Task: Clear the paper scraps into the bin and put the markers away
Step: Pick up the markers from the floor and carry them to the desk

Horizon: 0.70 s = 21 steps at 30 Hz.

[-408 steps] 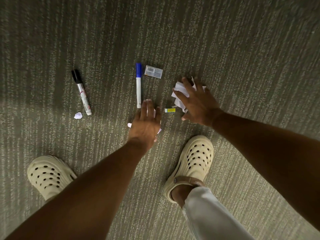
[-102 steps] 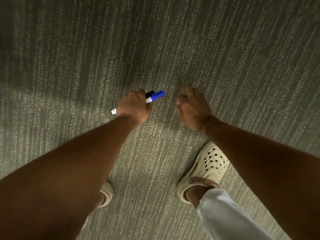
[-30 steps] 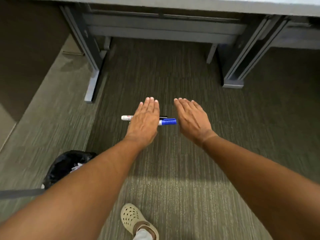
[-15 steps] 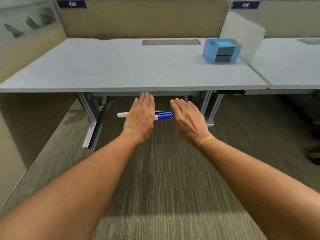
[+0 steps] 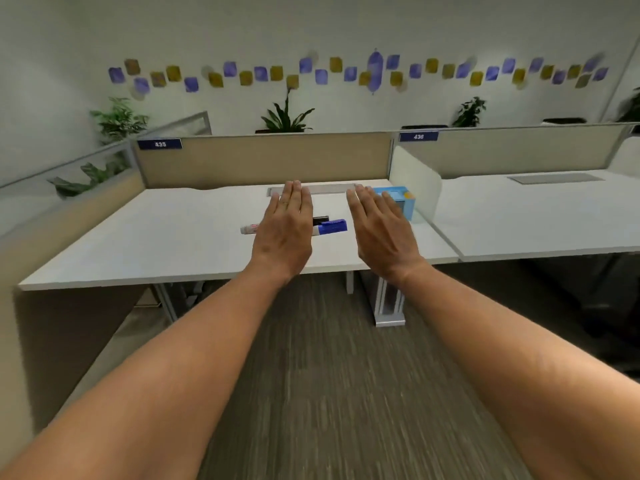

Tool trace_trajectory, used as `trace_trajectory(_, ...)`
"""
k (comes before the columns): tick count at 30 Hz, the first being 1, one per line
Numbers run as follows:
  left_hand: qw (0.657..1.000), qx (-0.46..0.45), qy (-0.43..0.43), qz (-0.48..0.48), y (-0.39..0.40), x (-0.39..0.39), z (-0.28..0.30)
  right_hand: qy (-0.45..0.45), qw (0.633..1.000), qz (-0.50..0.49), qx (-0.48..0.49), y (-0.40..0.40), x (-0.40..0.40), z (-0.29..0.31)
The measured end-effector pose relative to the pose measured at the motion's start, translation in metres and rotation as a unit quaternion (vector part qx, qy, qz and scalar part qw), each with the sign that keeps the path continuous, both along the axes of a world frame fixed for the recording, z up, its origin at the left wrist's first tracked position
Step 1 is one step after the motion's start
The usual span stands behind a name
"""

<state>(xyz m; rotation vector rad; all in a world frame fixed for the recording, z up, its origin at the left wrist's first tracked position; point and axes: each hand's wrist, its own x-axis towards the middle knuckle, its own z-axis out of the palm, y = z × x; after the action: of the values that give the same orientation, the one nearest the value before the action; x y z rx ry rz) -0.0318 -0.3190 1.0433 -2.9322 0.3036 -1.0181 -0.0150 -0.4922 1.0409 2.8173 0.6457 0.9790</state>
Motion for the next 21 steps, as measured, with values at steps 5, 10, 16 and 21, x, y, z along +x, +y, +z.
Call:
trace_trajectory(5,0.999,0.012,-0.022,-0.02,-0.022,0.002,0.036,-0.02,1.0,0.001,0.012,-0.018,0.0,0.034)
trace_trajectory(10,0.998,0.03,-0.03,-0.038,-0.034,0.019,0.055,-0.02,1.0,-0.009,0.008,-0.029,0.014,0.055)
trace_trajectory(16,0.997,0.023,-0.058,-0.049,-0.042,0.061,0.067,-0.03,0.999,-0.033,-0.001,-0.035,0.051,0.07)
trace_trajectory(21,0.995,0.019,-0.072,-0.064,-0.038,0.112,0.078,-0.048,0.998,-0.047,-0.015,-0.036,0.096,0.083)
